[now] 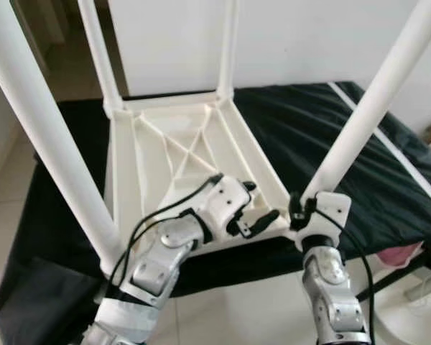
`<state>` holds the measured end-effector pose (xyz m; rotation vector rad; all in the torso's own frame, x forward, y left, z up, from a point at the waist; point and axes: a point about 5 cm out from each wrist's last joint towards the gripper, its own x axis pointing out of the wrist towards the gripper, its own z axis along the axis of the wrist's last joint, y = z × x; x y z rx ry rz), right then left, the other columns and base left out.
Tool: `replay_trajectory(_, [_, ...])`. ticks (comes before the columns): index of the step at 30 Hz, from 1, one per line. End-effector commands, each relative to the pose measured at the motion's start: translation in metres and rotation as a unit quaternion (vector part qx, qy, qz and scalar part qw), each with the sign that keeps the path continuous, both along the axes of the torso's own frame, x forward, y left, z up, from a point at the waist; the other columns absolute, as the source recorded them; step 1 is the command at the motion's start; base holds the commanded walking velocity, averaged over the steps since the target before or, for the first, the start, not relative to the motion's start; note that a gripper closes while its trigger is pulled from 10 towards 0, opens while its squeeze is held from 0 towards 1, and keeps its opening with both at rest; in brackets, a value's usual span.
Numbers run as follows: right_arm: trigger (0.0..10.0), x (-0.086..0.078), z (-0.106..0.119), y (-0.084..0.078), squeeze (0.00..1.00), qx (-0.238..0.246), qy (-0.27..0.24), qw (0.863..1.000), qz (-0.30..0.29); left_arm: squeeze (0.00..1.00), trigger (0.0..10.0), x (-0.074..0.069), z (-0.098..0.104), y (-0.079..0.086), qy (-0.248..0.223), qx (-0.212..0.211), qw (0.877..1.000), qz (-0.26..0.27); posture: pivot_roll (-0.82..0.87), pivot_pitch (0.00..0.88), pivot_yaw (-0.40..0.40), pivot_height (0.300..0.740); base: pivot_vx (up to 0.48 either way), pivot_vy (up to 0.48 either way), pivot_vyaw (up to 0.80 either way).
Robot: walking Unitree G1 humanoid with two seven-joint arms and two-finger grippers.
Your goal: Building children table
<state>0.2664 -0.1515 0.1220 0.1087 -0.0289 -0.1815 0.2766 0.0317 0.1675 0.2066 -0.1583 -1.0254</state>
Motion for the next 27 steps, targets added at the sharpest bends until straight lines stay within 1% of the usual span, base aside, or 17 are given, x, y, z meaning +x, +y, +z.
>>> replay_trajectory(1, [10.0, -0.006, -0.02, 0.002, 1.0, 0.03, 0.047, 0.998, -0.016, 0.0, 10.0, -0.001, -0.001, 0.0, 0.0, 0.0, 1.0, -0.008, -0.03, 0.002, -0.041, 0.74, 0.0, 0.0, 0.0])
replay_trajectory(8, [10.0, -0.006, -0.016, 0.002, 1.0, 0.024, 0.038, 0.999, -0.002, 0.0, 10.0, -0.002, -0.001, -0.002, 0.001, 0.0, 1.0, -0.011, -0.04, 0.001, -0.042, 0.74, 0.0, 0.0, 0.0])
replay_trajectory(11, [10.0, -0.006, -0.013, -0.001, 1.0, 0.022, 0.031, 0.999, 0.01, 0.0, 10.0, -0.003, -0.001, -0.003, 0.002, -0.002, 1.0, -0.013, -0.04, 0.0, -0.043, 0.74, 0.0, 0.0, 0.0])
replay_trajectory(12, [10.0, -0.006, -0.012, -0.006, 1.0, 0.022, 0.025, 0.999, 0.03, 0.0, 10.0, -0.003, -0.002, -0.004, 0.002, -0.001, 1.0, -0.014, -0.05, 0.0, -0.045, 0.74, 0.0, 0.0, 0.0])
replay_trajectory(14, [10.0, -0.006, -0.012, -0.007, 1.0, 0.021, 0.024, 0.999, 0.034, 0.0, 10.0, -0.003, -0.002, -0.004, 0.002, -0.001, 1.0, -0.014, -0.05, 0.0, -0.045, 0.74, 0.0, 0.0, 0.0])
replay_trajectory(15, [10.0, -0.005, -0.011, -0.009, 0.0, 0.017, 0.022, 0.998, 0.054, 0.0, 10.0, -0.003, -0.002, -0.004, 0.002, -0.001, 1.0, -0.015, -0.05, 0.0, -0.046, 0.74, 0.0, 0.0, 0.0])
replay_trajectory(18, [10.0, -0.005, -0.01, -0.012, 0.0, 0.016, 0.021, 0.997, 0.071, 0.0, 10.0, -0.003, -0.002, -0.005, 0.002, -0.001, 1.0, -0.015, -0.05, 0.0, -0.046, 0.74, 0.0, 0.0, 0.0])
replay_trajectory(20, [10.0, 0.001, -0.002, -0.023, 0.0, -0.001, 0.011, 0.994, 0.112, 0.0, 10.0, -0.003, -0.001, -0.006, 0.002, -0.003, 1.0, -0.016, -0.06, 0.0, -0.048, 0.74, 0.0, 0.0, 0.0])
replay_trajectory(21, [10.0, 0.001, -0.002, -0.023, 0.0, -0.001, 0.011, 0.994, 0.112, 0.0, 10.0, -0.003, -0.001, -0.006, 0.002, -0.003, 1.0, -0.016, -0.06, 0.0, -0.048, 0.74, 0.0, 0.0, 0.0])
replay_trajectory(22, [10.0, 0.006, 0.004, -0.03, 0.0, -0.019, 0.003, 0.99, 0.14, 0.0, 10.0, -0.003, 0.0, -0.007, 0.001, -0.005, 1.0, -0.017, -0.06, 0.0, -0.048, 0.74, 0.0, 0.0, 0.0])
replay_trajectory(23, [10.0, 0.006, 0.004, -0.03, 0.0, -0.019, 0.003, 0.99, 0.14, 0.0, 10.0, -0.003, 0.0, -0.007, 0.001, -0.005, 1.0, -0.017, -0.06, 0.0, -0.048, 0.74, 0.0, 0.0, 0.0])
replay_trajectory(25, [10.0, 0.011, 0.009, -0.036, 0.0, -0.043, -0.001, 0.983, 0.18, 0.0, 10.0, -0.002, 0.0, -0.008, 0.001, -0.007, 1.0, -0.018, -0.06, 0.0, -0.049, 0.74, 0.0, 0.0, 0.0])
replay_trajectory(26, [10.0, 0.011, 0.009, -0.036, 0.0, -0.043, -0.001, 0.983, 0.18, 0.0, 10.0, -0.002, 0.0, -0.008, 0.001, -0.007, 1.0, -0.018, -0.06, 0.0, -0.049, 0.74, 0.0, 0.0, 0.0])
replay_trajectory(27, [10.0, 0.012, 0.011, -0.037, 0.0, -0.06, -0.002, 0.979, 0.194, 0.0, 10.0, -0.002, 0.001, -0.008, 0.001, -0.007, 1.0, -0.018, -0.06, 0.0, -0.05, 0.74, 0.0, 0.0, 0.0])
